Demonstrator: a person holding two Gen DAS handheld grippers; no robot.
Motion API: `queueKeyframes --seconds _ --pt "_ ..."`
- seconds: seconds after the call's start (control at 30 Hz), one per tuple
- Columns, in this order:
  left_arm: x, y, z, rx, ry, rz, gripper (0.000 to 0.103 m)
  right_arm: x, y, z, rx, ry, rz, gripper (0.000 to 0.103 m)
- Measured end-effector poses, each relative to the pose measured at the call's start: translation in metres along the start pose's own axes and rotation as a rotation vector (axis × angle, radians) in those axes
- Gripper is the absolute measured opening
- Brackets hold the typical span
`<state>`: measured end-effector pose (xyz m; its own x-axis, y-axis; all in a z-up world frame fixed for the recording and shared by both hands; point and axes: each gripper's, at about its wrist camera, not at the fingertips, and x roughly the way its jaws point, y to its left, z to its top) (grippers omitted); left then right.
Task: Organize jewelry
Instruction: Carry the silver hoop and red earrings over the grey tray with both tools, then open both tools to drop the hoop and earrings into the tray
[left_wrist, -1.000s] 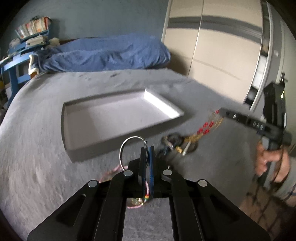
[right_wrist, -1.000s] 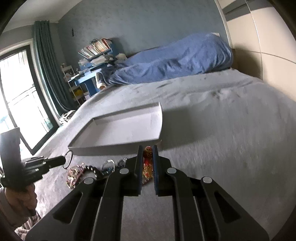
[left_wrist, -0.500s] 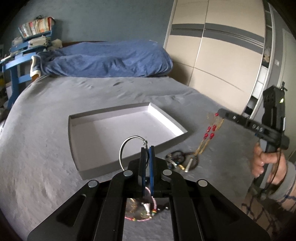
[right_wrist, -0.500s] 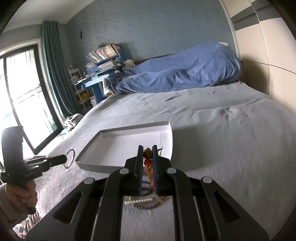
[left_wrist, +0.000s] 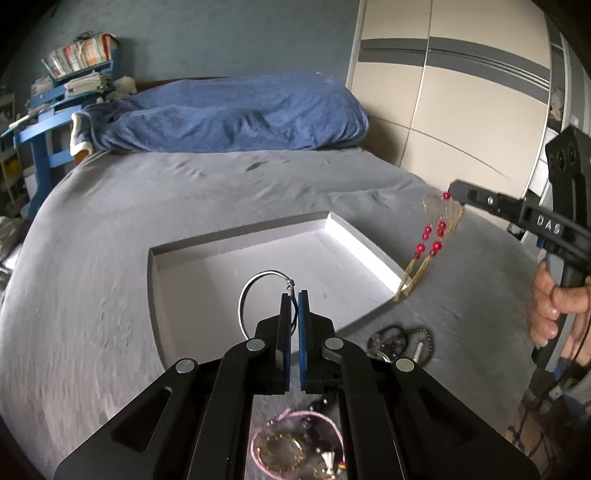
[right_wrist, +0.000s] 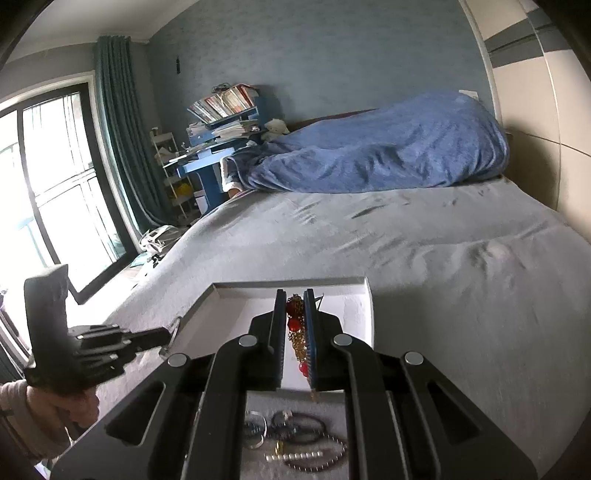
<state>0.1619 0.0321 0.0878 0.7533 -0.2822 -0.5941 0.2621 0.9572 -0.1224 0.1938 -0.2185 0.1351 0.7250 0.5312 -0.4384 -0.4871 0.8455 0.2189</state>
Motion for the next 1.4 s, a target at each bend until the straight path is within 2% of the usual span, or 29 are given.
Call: queueKeyframes --seconds 0.27,0.53,0.83,0.93,0.97,1.03,1.1,1.17,1.23,1.3,1.4 --pt "0.022 0.006 0.006 -0.014 0.030 0.015 0.004 0.030 0.001 0.008 -0.009 0.050 -0.008 0.009" --pt "0.052 0.014 -0.008 -0.030 0.107 0.030 0.004 0.072 -0.007 -0.024 0.012 0.185 -0.028 0.009" --pt "0.071 0.018 -0.021 -0.032 0.167 0.033 0.004 0.098 -0.013 -0.047 0.032 0.278 -0.039 0.009" --pt "0.073 0.016 -0.023 -0.024 0.177 0.045 0.014 0.101 -0.012 -0.053 0.023 0.295 -0.049 0.010" --pt "0.072 0.016 -0.024 -0.021 0.176 0.055 0.021 0.102 -0.012 -0.054 0.023 0.301 -0.053 0.011" --pt "0.071 0.015 -0.024 -0.023 0.170 0.057 0.029 0.100 -0.013 -0.057 0.026 0.300 -0.053 0.021" --pt "0.067 0.014 -0.024 -0.030 0.158 0.065 0.052 0.095 -0.014 -0.058 0.031 0.284 -0.043 0.040" --pt "0.060 0.012 -0.025 -0.029 0.134 0.062 0.061 0.088 -0.014 -0.060 0.033 0.267 -0.037 0.044" --pt "0.053 0.011 -0.026 -0.031 0.117 0.062 0.066 0.081 -0.016 -0.062 0.033 0.256 -0.036 0.046" --pt "0.045 0.009 -0.028 -0.034 0.097 0.063 0.073 0.073 -0.018 -0.066 0.039 0.239 -0.035 0.053" --pt "0.034 0.006 -0.031 -0.034 0.070 0.062 0.077 0.059 -0.023 -0.071 0.055 0.218 -0.036 0.060"
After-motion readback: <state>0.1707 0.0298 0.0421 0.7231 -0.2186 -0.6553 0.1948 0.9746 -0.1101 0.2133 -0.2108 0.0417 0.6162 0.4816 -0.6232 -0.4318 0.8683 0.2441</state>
